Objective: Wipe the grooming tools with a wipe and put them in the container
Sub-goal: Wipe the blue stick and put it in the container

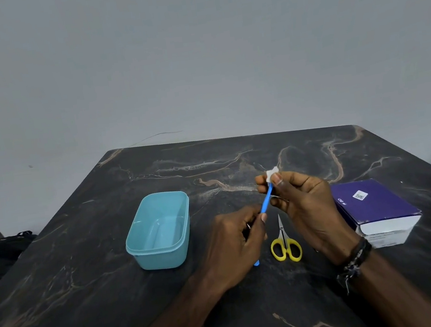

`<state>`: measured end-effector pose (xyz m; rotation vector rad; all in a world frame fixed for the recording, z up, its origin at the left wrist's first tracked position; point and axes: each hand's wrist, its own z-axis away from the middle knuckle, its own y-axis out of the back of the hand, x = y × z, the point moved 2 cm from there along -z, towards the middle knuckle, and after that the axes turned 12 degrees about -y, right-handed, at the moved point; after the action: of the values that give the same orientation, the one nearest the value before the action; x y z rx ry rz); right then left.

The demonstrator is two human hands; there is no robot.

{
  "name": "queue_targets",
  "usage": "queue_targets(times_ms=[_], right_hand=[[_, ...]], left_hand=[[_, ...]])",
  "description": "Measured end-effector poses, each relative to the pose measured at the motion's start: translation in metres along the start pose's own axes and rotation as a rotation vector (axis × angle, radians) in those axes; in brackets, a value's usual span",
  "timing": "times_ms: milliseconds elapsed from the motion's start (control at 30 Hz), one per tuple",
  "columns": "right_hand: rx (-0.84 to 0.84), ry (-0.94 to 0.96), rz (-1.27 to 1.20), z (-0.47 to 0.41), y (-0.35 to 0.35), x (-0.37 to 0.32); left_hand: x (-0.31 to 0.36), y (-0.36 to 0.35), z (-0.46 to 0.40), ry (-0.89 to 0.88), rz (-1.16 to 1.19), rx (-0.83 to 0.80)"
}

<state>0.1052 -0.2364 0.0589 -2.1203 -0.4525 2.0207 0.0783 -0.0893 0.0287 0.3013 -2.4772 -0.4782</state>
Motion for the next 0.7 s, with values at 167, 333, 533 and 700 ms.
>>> queue_targets(times_ms=[167, 333, 533, 700], right_hand=[[0.099, 0.038, -0.057, -0.0008, 0.0041, -0.0007], [0.116, 0.017, -0.044, 0.0004, 0.0057, -0.0015], [0.019, -0.006, 0.051, 0.0031, -0.0008, 0.0000], [0.006, -0.002, 0.060, 0.0032, -0.0019, 0.0004]], left_hand=[[-0.0003, -0.0006, 0.0007, 0.007, 0.006, 0.004], [0.0003, 0.0011, -0.0008, 0.021, 0.034, 0.057], [0.0008, 0.0013, -0.0002, 0.021, 0.031, 0.040], [0.0001, 0.0011, -0.0003, 0.016, 0.007, 0.015]])
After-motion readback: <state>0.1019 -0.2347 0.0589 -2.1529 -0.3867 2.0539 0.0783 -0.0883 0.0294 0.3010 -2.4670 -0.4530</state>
